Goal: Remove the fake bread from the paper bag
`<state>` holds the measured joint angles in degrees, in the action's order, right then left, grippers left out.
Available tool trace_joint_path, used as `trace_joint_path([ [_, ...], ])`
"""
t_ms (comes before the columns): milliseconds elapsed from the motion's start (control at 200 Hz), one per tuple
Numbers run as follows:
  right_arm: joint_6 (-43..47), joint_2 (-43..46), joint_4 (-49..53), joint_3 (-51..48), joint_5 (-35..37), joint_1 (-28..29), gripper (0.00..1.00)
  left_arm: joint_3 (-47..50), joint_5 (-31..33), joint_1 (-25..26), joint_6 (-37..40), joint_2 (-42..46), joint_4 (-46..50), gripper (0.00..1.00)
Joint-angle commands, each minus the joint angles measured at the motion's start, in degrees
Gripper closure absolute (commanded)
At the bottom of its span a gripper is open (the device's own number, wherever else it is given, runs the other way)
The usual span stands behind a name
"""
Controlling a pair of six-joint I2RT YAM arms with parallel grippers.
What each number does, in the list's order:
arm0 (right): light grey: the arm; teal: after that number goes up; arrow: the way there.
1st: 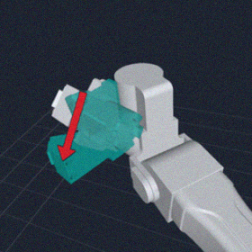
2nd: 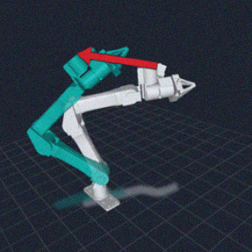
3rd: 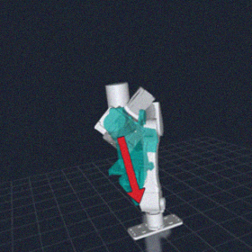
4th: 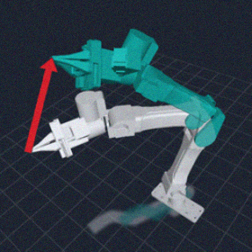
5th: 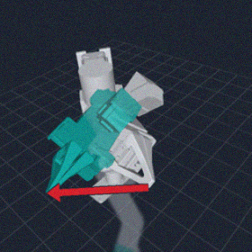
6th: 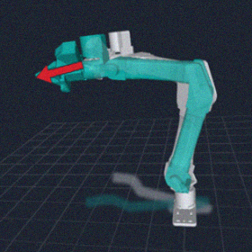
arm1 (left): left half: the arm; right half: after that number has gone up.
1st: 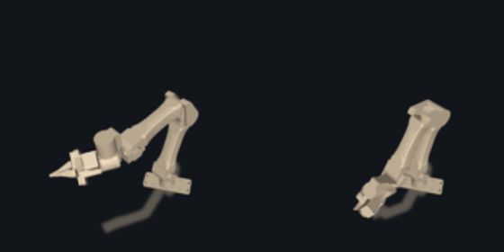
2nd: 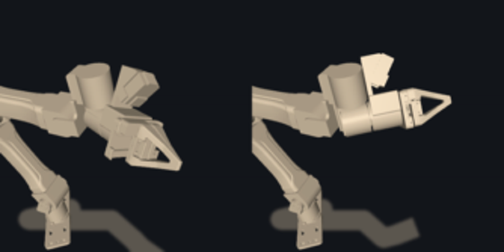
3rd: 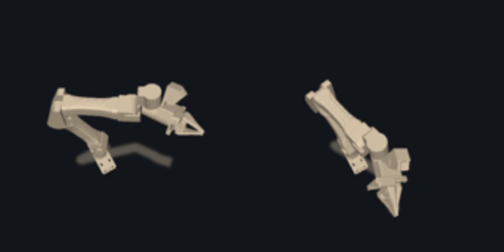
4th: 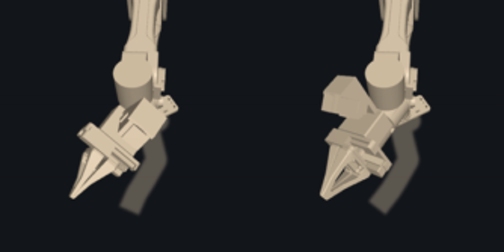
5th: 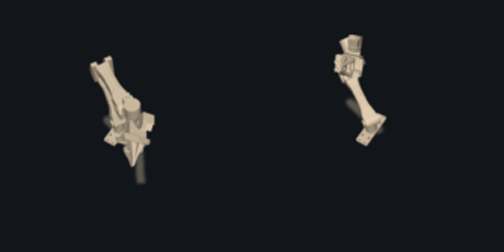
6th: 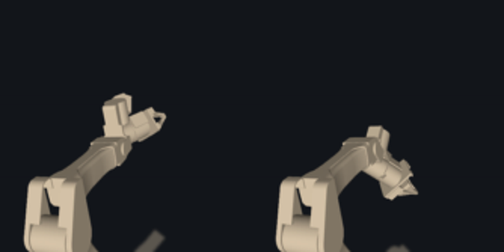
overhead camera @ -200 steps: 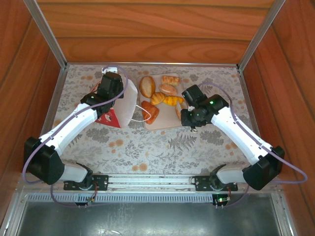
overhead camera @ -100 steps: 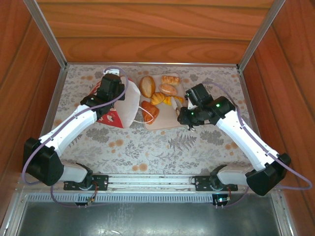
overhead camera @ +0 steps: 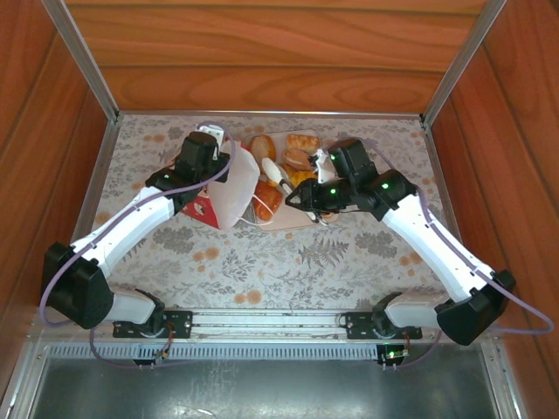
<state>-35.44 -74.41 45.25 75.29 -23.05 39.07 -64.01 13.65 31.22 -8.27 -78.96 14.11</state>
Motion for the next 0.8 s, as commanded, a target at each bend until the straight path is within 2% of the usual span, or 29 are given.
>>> trace_joint_path([
  [0, -1.46, -3.08, -3.56, 0.3, -3.26, 2.51, 0.62, -1.92, -1.55, 1.56, 3.12, -0.64, -1.58, 1.0],
  [270, -2.13, -11.91, -5.53, 2.75, -2.12, 5.38, 0.62, -2.27, -2.01, 2.68, 6.93, 0.99, -2.58, 1.0],
  [440, -1.98, -18.02, -6.04, 7.52, 0.63, 6.01, 0.62, -0.79, -2.91, 3.03, 9.28, 2.17, -4.87, 1.0],
  [615, -1.76, -23.89, -6.25, 12.12, 2.84, 6.87, 0.62, 2.52, -4.47, 3.01, 12.48, 3.55, -11.11, 1.0],
  [795, -2.54, -27.94, -6.02, 14.92, 6.67, 7.34, 0.61, 1.28, -3.54, 3.05, 13.51, 2.31, -11.48, 1.0],
])
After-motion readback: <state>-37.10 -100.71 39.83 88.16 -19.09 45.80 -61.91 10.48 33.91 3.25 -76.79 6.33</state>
